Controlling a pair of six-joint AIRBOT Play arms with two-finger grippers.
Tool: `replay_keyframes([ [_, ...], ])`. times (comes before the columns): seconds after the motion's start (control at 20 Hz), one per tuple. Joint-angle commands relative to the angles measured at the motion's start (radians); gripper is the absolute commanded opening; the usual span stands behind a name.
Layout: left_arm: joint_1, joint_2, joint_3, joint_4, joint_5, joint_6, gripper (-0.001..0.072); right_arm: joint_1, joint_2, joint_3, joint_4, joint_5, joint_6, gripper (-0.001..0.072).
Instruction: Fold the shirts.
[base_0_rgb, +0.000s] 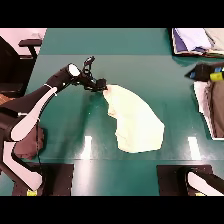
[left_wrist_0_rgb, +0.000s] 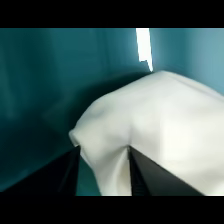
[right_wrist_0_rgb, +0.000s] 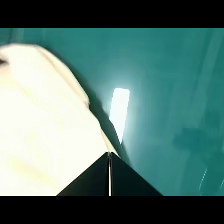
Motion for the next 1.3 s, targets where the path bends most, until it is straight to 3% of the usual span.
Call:
replay_keyframes([
  [0.0, 0.008, -0.005, 0.002, -0.015, 0.027, 0.008, 0.0021, -0.083, 0.026, -0.209, 0.001, 0.037, -0.001, 0.002],
  [0.15, 0.008, -0.005, 0.029, -0.014, 0.016, 0.032, 0.0024, -0.111, 0.066, -0.417, 0.002, -0.004, -0.001, 0.0021],
  [0.2, 0.008, -0.005, 0.043, -0.014, 0.008, 0.032, 0.0024, -0.11, 0.072, -0.485, 0.008, -0.011, -0.001, 0.012],
  [0.25, 0.008, -0.005, 0.061, -0.012, -0.004, 0.033, 0.0024, -0.109, 0.067, -0.546, 0.022, -0.011, -0.001, 0.0421],
  [0.3, 0.008, -0.005, 0.081, -0.006, -0.021, 0.033, 0.0024, -0.101, 0.055, -0.595, 0.051, -0.012, -0.002, 0.0528],
  [0.35, 0.008, -0.005, 0.101, 0.003, -0.037, 0.033, 0.0024, -0.084, 0.035, -0.64, 0.082, -0.023, -0.004, 0.0528],
  [0.5, 0.008, -0.005, 0.151, 0.016, -0.102, 0.033, 0.0023, 0.02, -0.044, -0.725, 0.166, -0.12, -0.045, 0.0506],
  [0.55, 0.008, -0.005, 0.165, 0.029, -0.128, 0.033, 0.0023, 0.063, -0.069, -0.731, 0.17, -0.161, -0.05, 0.0421],
  [0.6, 0.008, -0.004, 0.179, 0.032, -0.159, 0.033, 0.0023, 0.107, -0.087, -0.726, 0.167, -0.2, -0.05, 0.0271],
  [0.65, 0.008, 0.003, 0.19, 0.047, -0.178, 0.032, 0.0023, 0.142, -0.094, -0.708, 0.159, -0.225, -0.051, 0.0067],
  [0.7, 0.008, 0.027, 0.195, 0.072, -0.183, 0.032, 0.0022, 0.161, -0.089, -0.68, 0.154, -0.237, -0.054, 0.0019],
  [0.85, 0.008, 0.163, 0.22, 0.212, -0.174, 0.025, 0.0022, 0.126, 0.017, -0.529, 0.111, -0.207, -0.058, 0.0019],
  [1.0, 0.008, 0.377, 0.276, 0.332, -0.176, 0.037, 0.0023, 0.017, 0.166, -0.279, 0.075, -0.082, -0.058, 0.0018],
  [1.25, 0.008, 0.716, 0.344, 0.337, -0.175, 0.063, 0.0023, -0.155, 0.268, 0.201, 0.077, 0.105, -0.04, 0.0018],
])
